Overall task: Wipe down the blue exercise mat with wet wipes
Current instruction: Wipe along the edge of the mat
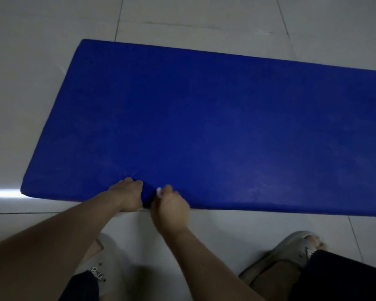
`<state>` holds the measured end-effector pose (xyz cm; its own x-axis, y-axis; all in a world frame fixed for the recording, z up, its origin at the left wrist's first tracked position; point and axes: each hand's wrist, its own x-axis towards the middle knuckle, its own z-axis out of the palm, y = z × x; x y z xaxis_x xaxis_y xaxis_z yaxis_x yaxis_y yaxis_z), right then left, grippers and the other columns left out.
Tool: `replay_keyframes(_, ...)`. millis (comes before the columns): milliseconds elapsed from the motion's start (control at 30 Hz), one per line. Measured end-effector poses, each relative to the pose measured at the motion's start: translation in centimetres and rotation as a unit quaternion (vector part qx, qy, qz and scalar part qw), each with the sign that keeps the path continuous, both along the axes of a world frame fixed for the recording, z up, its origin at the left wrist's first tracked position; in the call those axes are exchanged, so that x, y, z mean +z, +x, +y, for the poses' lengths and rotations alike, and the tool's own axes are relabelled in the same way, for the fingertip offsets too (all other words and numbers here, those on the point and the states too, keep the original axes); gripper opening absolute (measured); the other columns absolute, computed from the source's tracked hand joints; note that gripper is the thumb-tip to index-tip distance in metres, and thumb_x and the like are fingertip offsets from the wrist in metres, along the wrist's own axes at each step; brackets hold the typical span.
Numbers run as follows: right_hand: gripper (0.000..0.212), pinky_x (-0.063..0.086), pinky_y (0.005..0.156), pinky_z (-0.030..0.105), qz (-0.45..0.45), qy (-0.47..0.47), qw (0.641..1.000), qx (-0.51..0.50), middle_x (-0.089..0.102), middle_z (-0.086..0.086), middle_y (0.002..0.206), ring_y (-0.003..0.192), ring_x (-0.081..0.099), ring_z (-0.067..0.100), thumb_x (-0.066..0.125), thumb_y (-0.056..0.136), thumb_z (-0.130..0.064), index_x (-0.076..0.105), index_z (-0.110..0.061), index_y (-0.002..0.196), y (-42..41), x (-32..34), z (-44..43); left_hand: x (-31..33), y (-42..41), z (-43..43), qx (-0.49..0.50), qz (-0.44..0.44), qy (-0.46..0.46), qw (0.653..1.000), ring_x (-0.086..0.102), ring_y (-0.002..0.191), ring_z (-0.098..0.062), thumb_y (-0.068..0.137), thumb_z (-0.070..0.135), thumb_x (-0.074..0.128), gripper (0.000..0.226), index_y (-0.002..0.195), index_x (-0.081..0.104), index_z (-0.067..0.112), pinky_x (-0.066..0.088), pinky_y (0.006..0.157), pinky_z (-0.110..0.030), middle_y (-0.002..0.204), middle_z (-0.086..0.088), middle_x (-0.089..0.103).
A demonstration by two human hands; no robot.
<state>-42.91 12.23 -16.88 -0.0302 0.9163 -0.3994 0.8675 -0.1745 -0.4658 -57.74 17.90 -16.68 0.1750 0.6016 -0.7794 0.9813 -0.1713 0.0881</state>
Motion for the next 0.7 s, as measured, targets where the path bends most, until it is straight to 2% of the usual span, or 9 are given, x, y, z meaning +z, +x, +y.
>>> replay_keyframes(100, 0.02, 0.043, 0.064, 0.037, -0.006, -0.002, 0.998, 0.069, 0.062, 0.009, 0.098, 0.076, 0.056, 0.026, 0.044, 0.104, -0.032, 0.053, -0.014, 0.109, -1.6, 0.0, 0.8, -0.2, 0.1, -0.1, -0.027, -0.005, 0.028, 0.999, 0.05, 0.105, -0.023, 0.095, 0.042, 0.055, 0.03, 0.111, 0.041, 0.021, 0.047, 0.093, -0.037, 0.126, -0.008, 0.044)
replay_keyframes(200, 0.027, 0.039, 0.064, 0.036, -0.027, 0.003, 0.996, 0.09, 0.063, 0.011, 0.1, 0.084, 0.061, 0.031, 0.039, 0.108, -0.035, 0.056, -0.013, 0.108, 0.4, 0.1, 1.7, -0.1, 0.0, -0.2, -0.006, 0.002, 0.027, 1.0, 0.049, 0.106, -0.022, 0.095, 0.035, 0.055, 0.032, 0.121, 0.043, 0.02, 0.047, 0.089, -0.035, 0.127, -0.008, 0.044)
replay_keyframes(267, 0.032, 0.036, 0.064, 0.035, -0.042, 0.019, 0.997, 0.058, 0.063, 0.011, 0.101, 0.087, 0.063, 0.034, 0.038, 0.107, -0.039, 0.057, -0.013, 0.106, 3.5, 0.3, 1.9, -0.2, 0.0, -0.2, 0.009, 0.004, 0.019, 1.0, 0.048, 0.106, -0.022, 0.096, 0.025, 0.051, 0.033, 0.127, 0.043, 0.017, 0.046, 0.09, -0.033, 0.13, -0.009, 0.043)
replay_keyframes(367, 0.028, 0.035, 0.063, 0.032, -0.071, 0.03, 0.996, -0.033, 0.063, 0.005, 0.092, 0.082, 0.063, 0.029, 0.041, 0.105, -0.039, 0.055, -0.018, 0.094, 10.6, -0.1, 0.9, 0.2, 0.2, -0.2, 0.025, 0.01, 0.007, 1.0, 0.047, 0.107, -0.02, 0.097, 0.019, 0.046, 0.036, 0.132, 0.042, 0.016, 0.047, 0.096, -0.033, 0.132, -0.008, 0.041)
replay_keyframes(433, 0.028, 0.037, 0.063, 0.031, -0.08, 0.031, 0.989, -0.12, 0.062, 0.001, 0.086, 0.078, 0.062, 0.026, 0.041, 0.104, -0.039, 0.051, -0.02, 0.087, 15.3, 0.0, -0.1, 0.2, 0.2, -0.2, 0.033, 0.007, 0.0, 0.999, 0.047, 0.106, -0.02, 0.097, 0.019, 0.046, 0.035, 0.131, 0.042, 0.016, 0.046, 0.094, -0.032, 0.131, -0.008, 0.041)
replay_keyframes(500, 0.028, 0.038, 0.063, 0.032, -0.092, 0.038, 0.978, -0.182, 0.063, 0.002, 0.087, 0.075, 0.06, 0.024, 0.041, 0.104, -0.041, 0.052, -0.02, 0.088, 18.2, 0.2, -0.8, 0.3, 0.2, -0.1, 0.036, 0.009, -0.003, 0.999, 0.048, 0.105, -0.02, 0.096, 0.019, 0.046, 0.03, 0.126, 0.043, 0.017, 0.045, 0.092, -0.031, 0.129, -0.007, 0.042)
replay_keyframes(633, 0.029, 0.044, 0.068, 0.037, -0.089, 0.05, 0.969, -0.225, 0.067, 0.012, 0.093, 0.083, 0.064, 0.033, 0.042, 0.105, -0.036, 0.058, -0.013, 0.099, 15.4, -0.3, -0.7, 0.1, 0.4, 0.0, 0.044, 0.013, -0.006, 0.999, 0.047, 0.102, -0.02, 0.096, 0.017, 0.045, 0.02, 0.115, 0.041, 0.018, 0.045, 0.089, -0.031, 0.115, -0.004, 0.038)
replay_keyframes(700, 0.027, 0.047, 0.072, 0.039, -0.048, 0.056, 0.98, -0.184, 0.067, 0.015, 0.095, 0.088, 0.065, 0.036, 0.044, 0.104, -0.032, 0.059, -0.011, 0.101, 10.9, -0.8, -0.7, 0.1, 0.3, 0.0, 0.047, 0.013, -0.007, 0.999, 0.047, 0.102, -0.019, 0.096, 0.016, 0.045, 0.015, 0.108, 0.038, 0.02, 0.045, 0.089, -0.03, 0.116, -0.004, 0.039)
